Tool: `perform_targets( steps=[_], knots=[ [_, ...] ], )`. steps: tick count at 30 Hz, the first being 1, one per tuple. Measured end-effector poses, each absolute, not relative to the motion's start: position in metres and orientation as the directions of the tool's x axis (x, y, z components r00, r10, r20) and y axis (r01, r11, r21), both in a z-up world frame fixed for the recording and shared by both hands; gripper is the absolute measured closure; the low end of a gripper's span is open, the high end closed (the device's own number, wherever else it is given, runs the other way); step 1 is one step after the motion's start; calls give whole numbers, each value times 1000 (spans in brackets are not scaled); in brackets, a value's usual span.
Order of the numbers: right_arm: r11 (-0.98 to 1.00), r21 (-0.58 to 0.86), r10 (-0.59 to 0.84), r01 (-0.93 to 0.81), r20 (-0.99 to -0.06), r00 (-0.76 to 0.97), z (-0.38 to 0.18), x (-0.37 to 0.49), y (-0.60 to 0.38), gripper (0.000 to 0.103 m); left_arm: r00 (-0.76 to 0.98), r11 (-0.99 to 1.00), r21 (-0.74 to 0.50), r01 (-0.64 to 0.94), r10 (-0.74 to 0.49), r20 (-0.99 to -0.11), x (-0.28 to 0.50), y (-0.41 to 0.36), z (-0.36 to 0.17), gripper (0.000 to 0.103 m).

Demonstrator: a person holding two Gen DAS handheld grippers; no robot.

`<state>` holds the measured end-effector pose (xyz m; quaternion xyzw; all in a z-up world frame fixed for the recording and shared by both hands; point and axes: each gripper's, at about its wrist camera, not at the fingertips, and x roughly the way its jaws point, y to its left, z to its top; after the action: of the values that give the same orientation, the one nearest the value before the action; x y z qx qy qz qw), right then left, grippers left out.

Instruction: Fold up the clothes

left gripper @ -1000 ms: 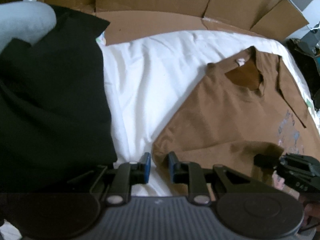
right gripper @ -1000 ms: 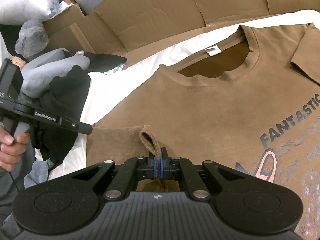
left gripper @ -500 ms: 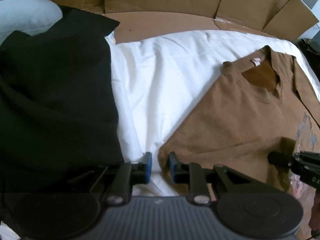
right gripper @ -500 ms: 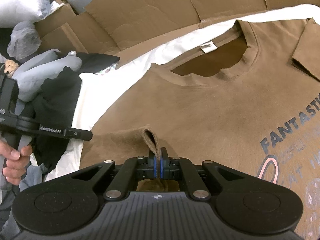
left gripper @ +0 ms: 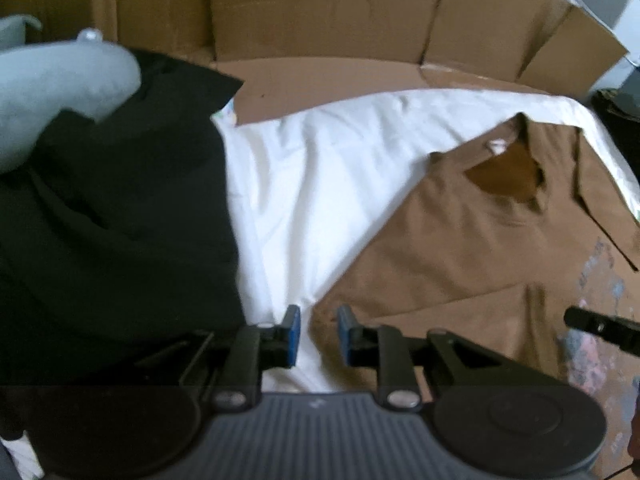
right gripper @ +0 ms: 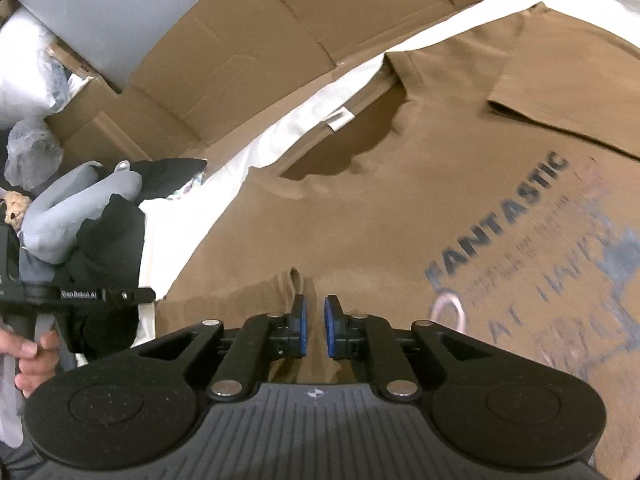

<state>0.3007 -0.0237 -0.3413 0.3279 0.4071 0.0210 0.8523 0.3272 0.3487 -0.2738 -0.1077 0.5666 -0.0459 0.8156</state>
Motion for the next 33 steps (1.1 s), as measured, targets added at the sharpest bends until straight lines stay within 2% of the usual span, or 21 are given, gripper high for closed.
perform_targets(
  steps=[5,8,9,22,27,31,32,33],
  knots=[
    [769,594,321,235,-678,661,-338,273,-17,91,367,966,-260,-6,-240,-899,317,334,-264,82],
    [745,628,355,227,-661,661,-337,255,-8,70,363,962,-273,19,-261,-895,313,325,-263,82],
    [737,637,366,225,-656,660,-337,249,-6,67,361,961,-274,29,-266,-894,312,321,-263,82],
    [665,684,439,301,-683,583,-364,216,28,67,364,962,-264,63,-269,-892,299,308,-268,82],
    [595,716,452,366,-675,583,-378,218,30,65,357,963,-261,68,-268,-895,304,307,-275,82],
    [498,765,470,408,-633,615,-388,219,24,67,344,965,-256,59,-260,-902,303,308,-277,82],
    [489,770,470,410,-629,619,-389,219,24,69,342,966,-253,60,-258,-904,303,308,-277,82],
    [486,770,469,413,-629,620,-390,219,24,82,340,966,-250,61,-256,-905,302,309,-277,82]
  ],
)
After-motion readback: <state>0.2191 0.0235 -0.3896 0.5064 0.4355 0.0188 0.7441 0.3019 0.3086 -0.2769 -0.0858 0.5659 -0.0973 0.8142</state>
